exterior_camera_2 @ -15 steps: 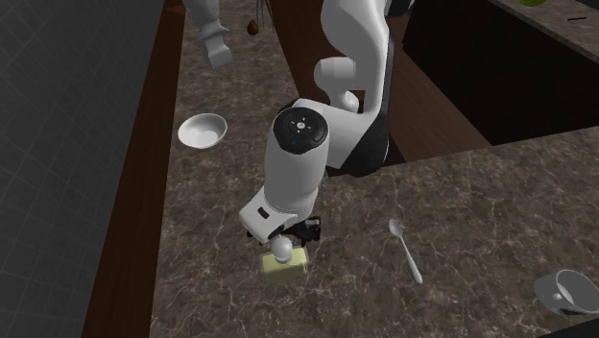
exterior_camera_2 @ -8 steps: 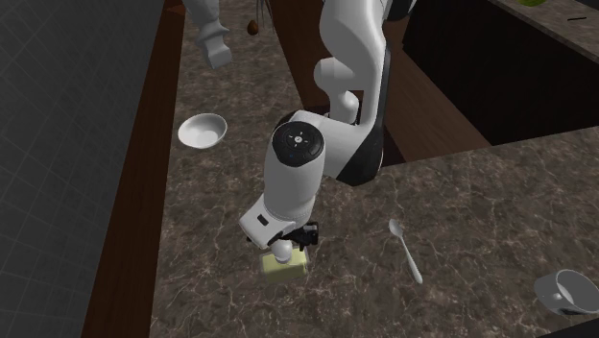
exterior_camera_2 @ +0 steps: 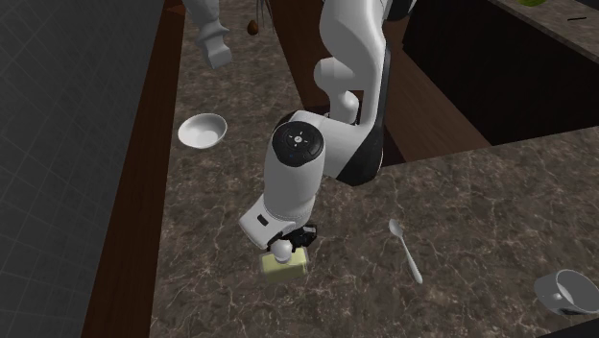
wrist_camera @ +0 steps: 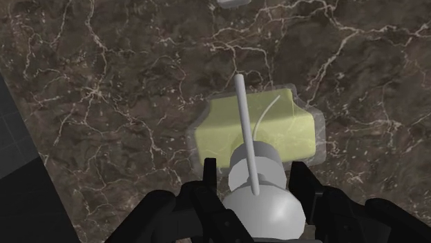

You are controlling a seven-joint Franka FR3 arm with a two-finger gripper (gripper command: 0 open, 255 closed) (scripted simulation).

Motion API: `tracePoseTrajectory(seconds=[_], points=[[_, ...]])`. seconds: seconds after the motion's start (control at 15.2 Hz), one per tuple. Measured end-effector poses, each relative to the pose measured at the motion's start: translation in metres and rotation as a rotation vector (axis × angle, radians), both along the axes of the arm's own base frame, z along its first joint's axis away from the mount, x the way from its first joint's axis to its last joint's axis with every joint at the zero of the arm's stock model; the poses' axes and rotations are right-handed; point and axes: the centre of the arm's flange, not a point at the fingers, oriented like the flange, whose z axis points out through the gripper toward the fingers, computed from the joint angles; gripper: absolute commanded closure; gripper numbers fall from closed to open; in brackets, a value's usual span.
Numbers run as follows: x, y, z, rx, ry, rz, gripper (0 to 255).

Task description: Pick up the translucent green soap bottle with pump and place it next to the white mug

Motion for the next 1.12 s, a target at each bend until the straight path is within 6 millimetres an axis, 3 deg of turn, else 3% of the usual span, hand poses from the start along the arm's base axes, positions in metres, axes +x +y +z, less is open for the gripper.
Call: tracePoseTrajectory(seconds=[0.46, 1.12], points=[[0.0, 0.0, 0.002, 0.0, 0.001, 0.0, 255], [0.001, -0.001, 0.052, 0.0, 0.001, 0.0, 255]])
